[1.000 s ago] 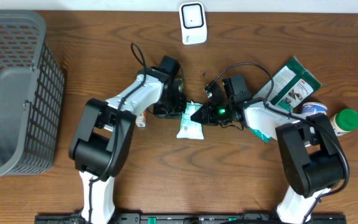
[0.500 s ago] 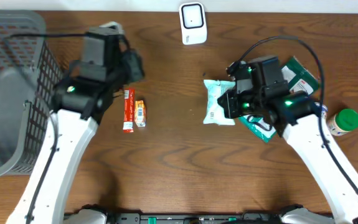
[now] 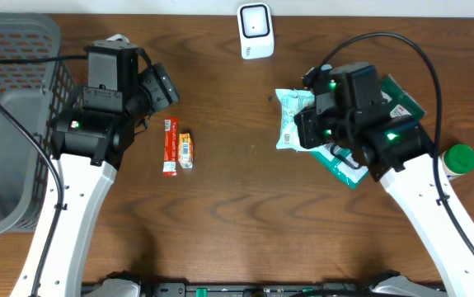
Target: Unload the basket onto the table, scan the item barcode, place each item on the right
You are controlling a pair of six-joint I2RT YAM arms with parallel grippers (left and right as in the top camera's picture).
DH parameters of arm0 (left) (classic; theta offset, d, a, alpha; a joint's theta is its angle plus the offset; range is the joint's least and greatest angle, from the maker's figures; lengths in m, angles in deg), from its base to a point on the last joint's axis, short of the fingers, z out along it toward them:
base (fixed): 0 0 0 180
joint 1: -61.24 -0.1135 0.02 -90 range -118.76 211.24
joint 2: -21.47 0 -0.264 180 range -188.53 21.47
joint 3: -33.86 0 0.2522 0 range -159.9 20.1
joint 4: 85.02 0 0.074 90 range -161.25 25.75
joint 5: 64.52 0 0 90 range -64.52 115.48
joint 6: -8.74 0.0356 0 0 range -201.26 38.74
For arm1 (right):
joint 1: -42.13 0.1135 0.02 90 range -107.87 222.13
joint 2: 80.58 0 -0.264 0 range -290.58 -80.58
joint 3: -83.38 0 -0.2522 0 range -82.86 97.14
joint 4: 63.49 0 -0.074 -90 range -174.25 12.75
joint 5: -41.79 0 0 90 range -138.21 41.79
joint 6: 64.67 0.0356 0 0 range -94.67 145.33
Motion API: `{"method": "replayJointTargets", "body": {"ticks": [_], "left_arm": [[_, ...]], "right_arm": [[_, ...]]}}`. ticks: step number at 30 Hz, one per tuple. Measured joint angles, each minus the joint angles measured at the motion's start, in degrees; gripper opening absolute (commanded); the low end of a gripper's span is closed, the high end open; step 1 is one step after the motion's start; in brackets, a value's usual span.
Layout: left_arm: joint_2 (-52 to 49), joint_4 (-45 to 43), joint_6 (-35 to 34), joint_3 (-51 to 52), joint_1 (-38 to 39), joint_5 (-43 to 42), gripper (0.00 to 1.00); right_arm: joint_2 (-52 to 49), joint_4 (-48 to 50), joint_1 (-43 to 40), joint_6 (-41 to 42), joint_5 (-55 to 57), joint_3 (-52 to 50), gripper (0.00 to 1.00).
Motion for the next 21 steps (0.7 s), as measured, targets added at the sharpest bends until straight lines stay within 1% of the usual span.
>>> {"method": "replayJointTargets", "body": {"ticks": [7, 13, 17, 18, 21], "left_arm": [[0.00, 0.00, 0.00, 0.00, 0.00, 0.35, 0.84], [0.00, 0.02, 0.00, 0.00, 0.00, 0.37, 0.84], [-0.02, 0.02, 0.00, 0.00, 0.02, 0.37, 0.84], [0.00, 0.00, 0.00, 0.00, 0.00, 0.37, 0.84], [0.00, 0.04, 0.00, 0.00, 0.02, 0.46, 0.84]], "right_arm": [[0.00, 0.87, 6.91, -0.44, 15.13, 1.16, 0.01], [-0.26, 6.25, 8.61, -4.96, 21.70, 3.85, 0.01], [-2.84, 8.85, 8.61, -11.02, 25.16, 11.08, 0.01], [-5.57, 7.61, 8.61, -13.73, 26.71, 16.94, 0.01], [-12.17, 7.48, 8.61, -18.40, 29.49, 28.70, 0.01]]}}
